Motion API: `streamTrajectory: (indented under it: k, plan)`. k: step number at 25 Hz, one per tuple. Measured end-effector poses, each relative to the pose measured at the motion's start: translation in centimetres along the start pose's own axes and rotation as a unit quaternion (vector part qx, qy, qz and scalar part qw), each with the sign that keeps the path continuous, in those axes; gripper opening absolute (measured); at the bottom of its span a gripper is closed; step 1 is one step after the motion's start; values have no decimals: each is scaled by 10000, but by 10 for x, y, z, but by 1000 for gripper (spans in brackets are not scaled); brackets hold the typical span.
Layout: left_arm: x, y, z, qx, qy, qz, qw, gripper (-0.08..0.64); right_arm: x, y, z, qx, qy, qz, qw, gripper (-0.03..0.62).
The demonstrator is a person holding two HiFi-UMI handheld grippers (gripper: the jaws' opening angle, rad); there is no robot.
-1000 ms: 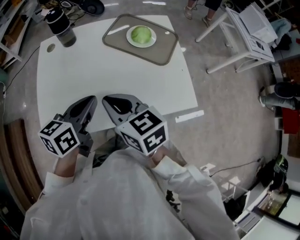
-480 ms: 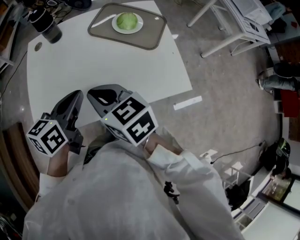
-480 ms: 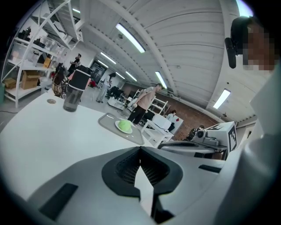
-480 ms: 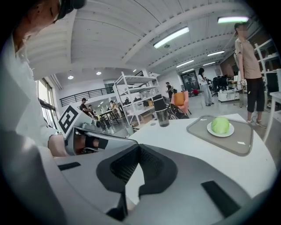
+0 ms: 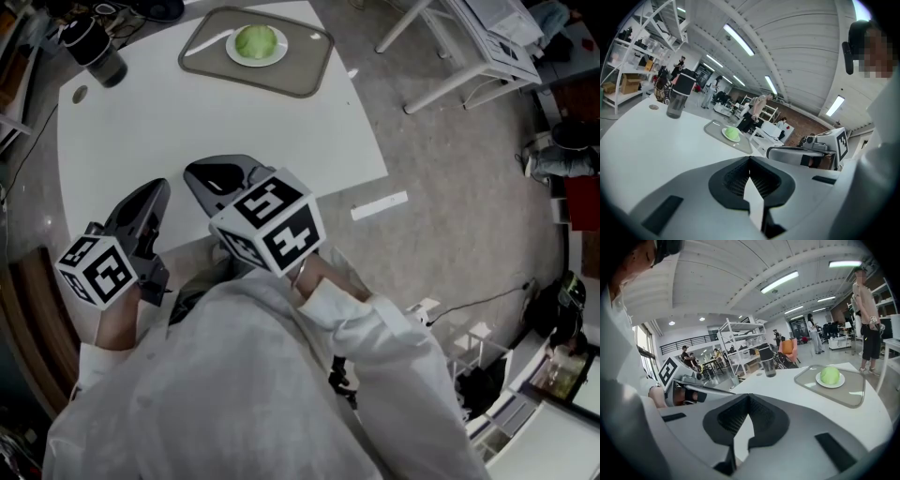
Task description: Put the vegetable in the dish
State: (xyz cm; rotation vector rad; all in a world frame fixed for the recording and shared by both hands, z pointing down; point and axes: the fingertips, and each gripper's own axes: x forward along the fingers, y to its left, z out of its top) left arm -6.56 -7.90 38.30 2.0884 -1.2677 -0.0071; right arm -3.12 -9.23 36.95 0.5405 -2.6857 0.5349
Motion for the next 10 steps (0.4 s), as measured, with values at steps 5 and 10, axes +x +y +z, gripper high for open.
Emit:
streamTrajectory:
  k: [5,10]
  plan:
    - [1,1,-1,-35,-23,-42,10000,8,1,1,-4,39,53,1,10000,12]
    - [-3,0,0,-49,-36,-46,10000,8,-1,5,-8,22,129,-1,9999,12]
